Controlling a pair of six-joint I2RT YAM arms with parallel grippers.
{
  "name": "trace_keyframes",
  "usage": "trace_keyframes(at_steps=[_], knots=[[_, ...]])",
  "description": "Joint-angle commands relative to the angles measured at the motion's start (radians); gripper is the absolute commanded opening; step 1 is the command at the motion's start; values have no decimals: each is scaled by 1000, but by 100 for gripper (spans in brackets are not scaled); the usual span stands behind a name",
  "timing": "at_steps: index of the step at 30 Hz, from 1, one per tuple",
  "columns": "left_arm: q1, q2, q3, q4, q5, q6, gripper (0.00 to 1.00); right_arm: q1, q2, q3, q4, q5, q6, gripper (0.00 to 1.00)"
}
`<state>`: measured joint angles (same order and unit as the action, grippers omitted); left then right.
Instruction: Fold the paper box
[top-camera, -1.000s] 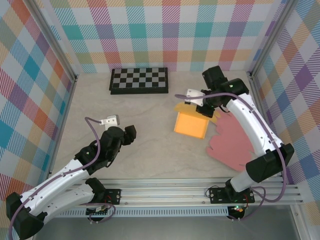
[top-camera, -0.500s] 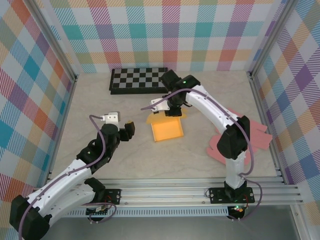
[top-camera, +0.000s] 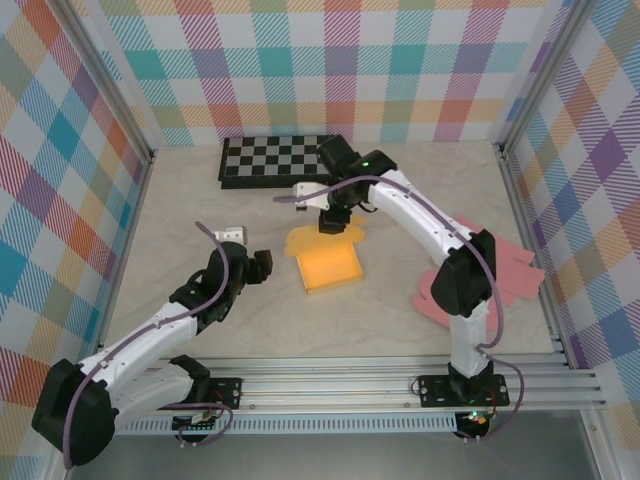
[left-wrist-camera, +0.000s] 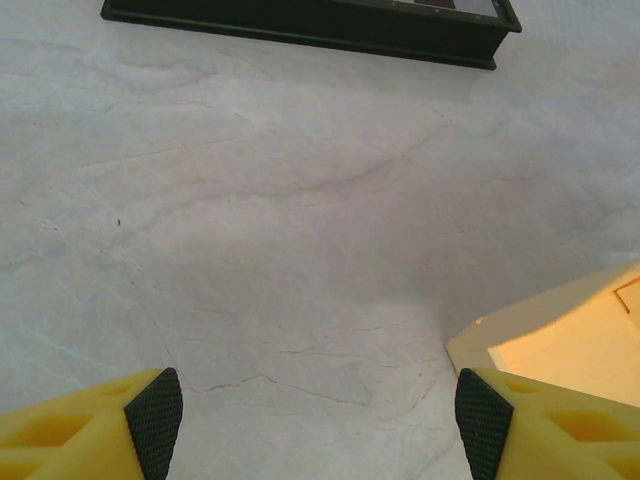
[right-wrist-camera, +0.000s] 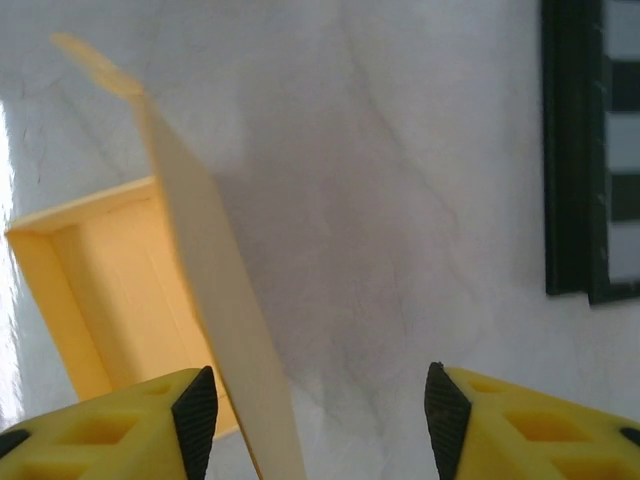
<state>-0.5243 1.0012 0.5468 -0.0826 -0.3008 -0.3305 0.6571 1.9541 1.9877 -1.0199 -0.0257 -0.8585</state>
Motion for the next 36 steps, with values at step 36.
trace_keyframes(at_steps=[36], knots=[[13,471,621,-472,331,-952,100,-325,-127,-470,429,-481,1341,80]])
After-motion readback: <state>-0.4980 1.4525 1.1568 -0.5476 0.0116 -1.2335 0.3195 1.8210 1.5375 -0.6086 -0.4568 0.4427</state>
